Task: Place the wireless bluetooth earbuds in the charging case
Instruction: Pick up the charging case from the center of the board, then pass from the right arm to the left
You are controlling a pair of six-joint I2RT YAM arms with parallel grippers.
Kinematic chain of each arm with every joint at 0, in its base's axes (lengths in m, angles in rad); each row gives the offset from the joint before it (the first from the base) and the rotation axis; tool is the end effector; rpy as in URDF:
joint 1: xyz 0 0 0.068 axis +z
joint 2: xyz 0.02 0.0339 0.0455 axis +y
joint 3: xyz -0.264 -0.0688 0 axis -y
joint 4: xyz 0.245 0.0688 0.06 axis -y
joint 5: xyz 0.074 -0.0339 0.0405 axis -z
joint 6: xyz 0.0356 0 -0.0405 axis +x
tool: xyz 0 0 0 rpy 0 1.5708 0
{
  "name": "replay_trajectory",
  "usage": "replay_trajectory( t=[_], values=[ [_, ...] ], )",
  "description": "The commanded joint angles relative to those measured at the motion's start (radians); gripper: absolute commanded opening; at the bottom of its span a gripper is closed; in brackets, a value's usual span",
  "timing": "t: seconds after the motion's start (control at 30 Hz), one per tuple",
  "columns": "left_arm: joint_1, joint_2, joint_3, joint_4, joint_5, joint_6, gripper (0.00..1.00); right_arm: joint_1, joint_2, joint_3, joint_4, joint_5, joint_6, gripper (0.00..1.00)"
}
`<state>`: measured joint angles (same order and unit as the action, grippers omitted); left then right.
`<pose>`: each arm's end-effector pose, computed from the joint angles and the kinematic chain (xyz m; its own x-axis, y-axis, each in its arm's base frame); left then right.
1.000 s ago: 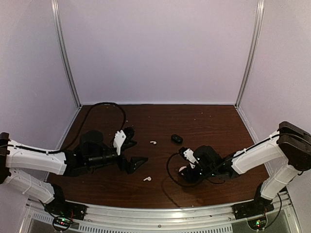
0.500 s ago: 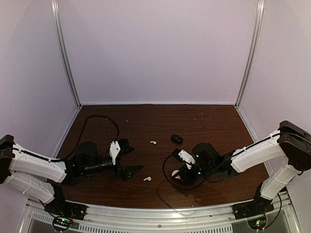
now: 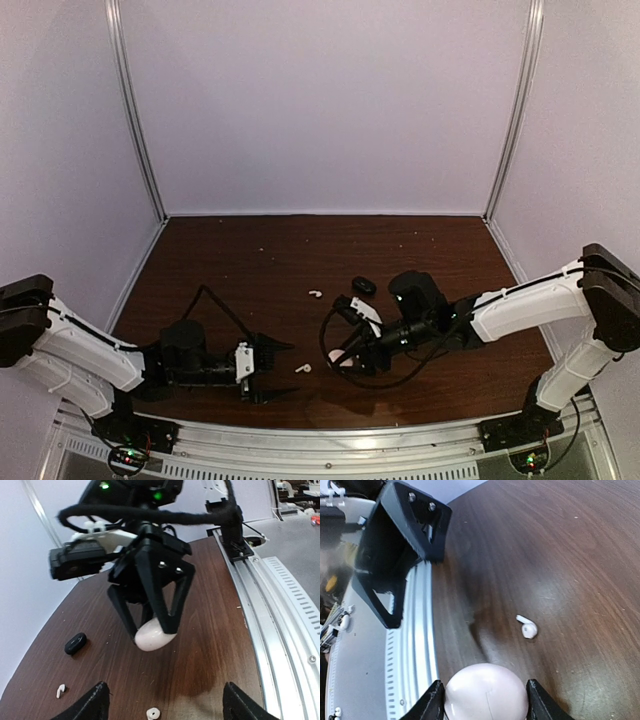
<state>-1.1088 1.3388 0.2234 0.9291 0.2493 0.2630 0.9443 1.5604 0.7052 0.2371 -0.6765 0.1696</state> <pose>0.0936 -0.2076 0.1567 0.1739 0.2160 -0.9608 0.9635 0.1644 0.2114 0.1615 0.2611 0.1730 -0.4920 -0.4553 -0.7421 -0.8601 0.1225 0.4952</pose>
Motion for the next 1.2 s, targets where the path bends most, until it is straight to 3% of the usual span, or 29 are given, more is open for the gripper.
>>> replay_trajectory(
  t=[0.0, 0.73, 1.0, 1.17],
  values=[
    [-0.093, 0.035, 0.059, -0.007, -0.098, 0.185, 0.77, 0.002, -0.004, 0.028, 0.017, -0.180, 0.008, 0.48],
    [-0.159, 0.092, 0.152, -0.082, -0.082, 0.318, 0.69, 0.106, 0.070, 0.130, -0.032, -0.354, -0.006, 0.47],
    [-0.191, 0.074, 0.164, -0.120, -0.087, 0.348, 0.59, 0.119, 0.100, 0.142, -0.026, -0.382, -0.007, 0.47],
    [-0.209, 0.085, 0.184, -0.167, -0.091, 0.364, 0.47, 0.119, 0.115, 0.150, -0.027, -0.397, -0.012, 0.47]
  ],
)
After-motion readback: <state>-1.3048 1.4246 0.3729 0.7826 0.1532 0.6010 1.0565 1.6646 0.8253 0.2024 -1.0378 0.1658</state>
